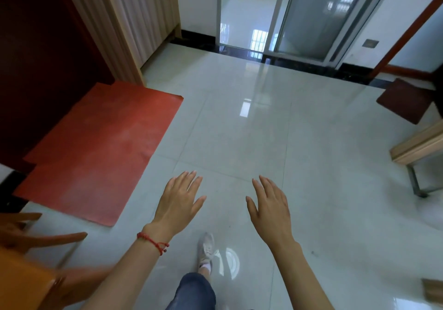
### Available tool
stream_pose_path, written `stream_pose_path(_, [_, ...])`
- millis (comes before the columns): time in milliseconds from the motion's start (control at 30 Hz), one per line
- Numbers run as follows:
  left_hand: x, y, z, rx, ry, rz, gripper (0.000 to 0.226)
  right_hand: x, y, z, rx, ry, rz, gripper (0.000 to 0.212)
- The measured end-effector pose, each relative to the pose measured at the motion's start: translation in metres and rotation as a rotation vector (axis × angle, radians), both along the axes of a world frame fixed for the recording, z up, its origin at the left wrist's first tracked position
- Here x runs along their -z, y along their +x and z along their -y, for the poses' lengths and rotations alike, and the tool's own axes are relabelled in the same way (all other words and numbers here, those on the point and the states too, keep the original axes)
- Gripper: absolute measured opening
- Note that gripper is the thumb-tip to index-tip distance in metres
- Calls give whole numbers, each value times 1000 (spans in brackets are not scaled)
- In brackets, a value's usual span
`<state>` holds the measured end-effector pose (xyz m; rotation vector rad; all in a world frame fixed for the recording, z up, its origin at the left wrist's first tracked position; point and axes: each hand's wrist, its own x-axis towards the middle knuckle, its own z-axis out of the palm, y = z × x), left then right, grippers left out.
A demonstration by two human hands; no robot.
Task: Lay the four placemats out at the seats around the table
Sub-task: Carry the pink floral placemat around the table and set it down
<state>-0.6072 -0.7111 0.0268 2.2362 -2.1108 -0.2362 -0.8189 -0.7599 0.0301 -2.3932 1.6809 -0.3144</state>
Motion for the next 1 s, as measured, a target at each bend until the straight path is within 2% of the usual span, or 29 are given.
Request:
stream_pose_path(100, [4, 25, 39, -5, -11, -1, 75, 1, 21, 42, -6, 18, -12, 65])
stream_pose_path(200, [5, 55, 73, -48, -2, -21, 75, 1, 43, 82, -24, 13, -14, 60])
stream_pose_path(300, [4, 85, 102, -81, -5, -18, 75, -3, 67, 118, -43, 24, -34, 68])
stream_pose_path(533, [-9, 133, 145, -175, -1, -16, 75, -11, 126, 184, -163, -26, -55, 68])
stream_pose_path(700, [-14, 172, 170, -303, -5, -15, 73, -16, 178, 238, -293, -82, -31, 60])
stream_pose_path(833, [-17, 204, 191, -437, -46, 1, 56, -18, 220, 282, -406, -148, 0, 48])
stream_pose_path(1000, [-24, 238, 215, -627, -30, 7, 63, -25, 277, 337, -566, -156, -4, 48])
